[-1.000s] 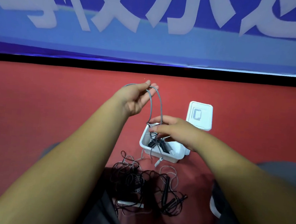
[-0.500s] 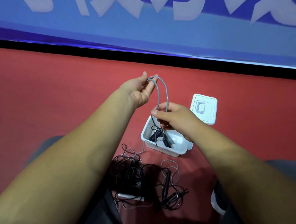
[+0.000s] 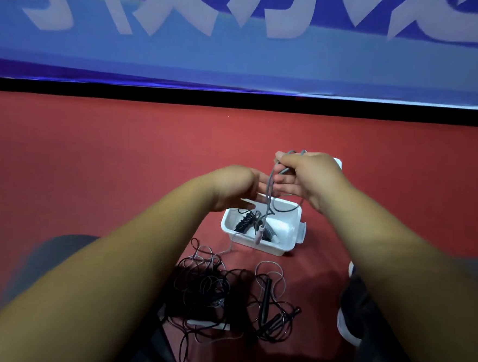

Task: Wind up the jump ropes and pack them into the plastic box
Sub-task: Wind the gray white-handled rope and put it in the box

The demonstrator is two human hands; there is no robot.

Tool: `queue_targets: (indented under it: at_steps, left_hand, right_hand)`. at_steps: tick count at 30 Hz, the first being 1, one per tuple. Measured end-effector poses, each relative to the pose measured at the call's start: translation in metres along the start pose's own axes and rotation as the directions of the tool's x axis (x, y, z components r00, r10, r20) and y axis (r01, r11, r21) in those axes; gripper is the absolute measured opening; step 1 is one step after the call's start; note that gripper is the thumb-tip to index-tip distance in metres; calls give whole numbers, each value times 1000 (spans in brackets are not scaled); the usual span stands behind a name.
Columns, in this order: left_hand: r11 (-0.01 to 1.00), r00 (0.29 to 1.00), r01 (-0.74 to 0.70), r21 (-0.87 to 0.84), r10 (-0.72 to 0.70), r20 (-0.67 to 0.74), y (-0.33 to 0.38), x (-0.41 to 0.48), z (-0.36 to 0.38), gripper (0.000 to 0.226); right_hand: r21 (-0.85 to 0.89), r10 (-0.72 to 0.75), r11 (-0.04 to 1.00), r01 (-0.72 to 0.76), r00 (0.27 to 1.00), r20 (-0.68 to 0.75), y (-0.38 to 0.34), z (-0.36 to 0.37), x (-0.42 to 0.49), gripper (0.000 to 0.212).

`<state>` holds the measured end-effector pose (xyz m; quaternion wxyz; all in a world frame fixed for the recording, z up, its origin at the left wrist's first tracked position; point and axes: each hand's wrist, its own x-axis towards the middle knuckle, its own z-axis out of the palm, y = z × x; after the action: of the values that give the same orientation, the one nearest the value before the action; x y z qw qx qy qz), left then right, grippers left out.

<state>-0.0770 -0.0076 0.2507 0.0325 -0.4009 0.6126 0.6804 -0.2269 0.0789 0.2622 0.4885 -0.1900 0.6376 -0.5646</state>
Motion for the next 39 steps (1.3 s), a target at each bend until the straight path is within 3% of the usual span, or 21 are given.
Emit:
queue_targets:
  at_steps: [2, 5, 12, 14, 16, 19, 23, 24, 26, 28, 32, 39]
  left_hand:
    - [993, 996, -48, 111, 40, 77, -9, 3, 2, 40]
    - [986, 982, -128, 110, 111, 153, -23, 6, 4, 30]
    - [964, 983, -180, 198, 168, 79, -23, 16, 3, 21]
    - [968, 983, -181, 173, 171, 73, -19, 16, 2, 19]
    - [977, 982, -187, 105, 184, 40, -14, 15, 1, 17]
    - [976, 976, -217, -12, 217, -14, -6, 12, -2, 13]
    - [952, 975, -210, -224, 187, -120, 8, 9, -7, 8]
    - [934, 976, -202, -295, 165, -144, 10, 8, -7, 7]
    - [868, 973, -196, -456, 114, -201, 14, 7, -10, 5]
    - [798, 964, -202, -567, 59, -259, 15, 7, -13, 4]
    - [736, 944, -227, -638, 5, -330, 13, 8, -19, 6]
    - [656, 934, -253, -711, -26, -356, 18, 7, -25, 8]
  right_hand:
    - [69, 32, 997, -31, 999, -16, -4, -8, 3, 13]
    - [182, 83, 980, -75, 996, -35, -8, -17, 4, 6]
    - [338, 131, 937, -94, 987, -89, -9, -26, 7, 6]
    - [294, 148, 950, -106, 981, -124, -9, -30, 8, 25]
    - [142, 201, 974, -179, 967, -155, -9, -32, 10, 54]
    - [-78, 320, 942, -327, 943, -95, -3, -34, 13, 81]
    - [-303, 305, 910, -283, 952, 27, 7, -24, 3, 39]
    - [-384, 274, 895, -228, 959, 69, 10, -21, 0, 36]
    - [-492, 225, 862, -120, 961, 159, 16, -14, -4, 51]
    - [-501, 192, 863, -59, 957, 217, 22, -9, -6, 52]
    - [-487, 120, 873, 33, 953, 280, 28, -5, -8, 16]
    - [-433, 53, 899, 67, 964, 261, 26, 1, -8, 10]
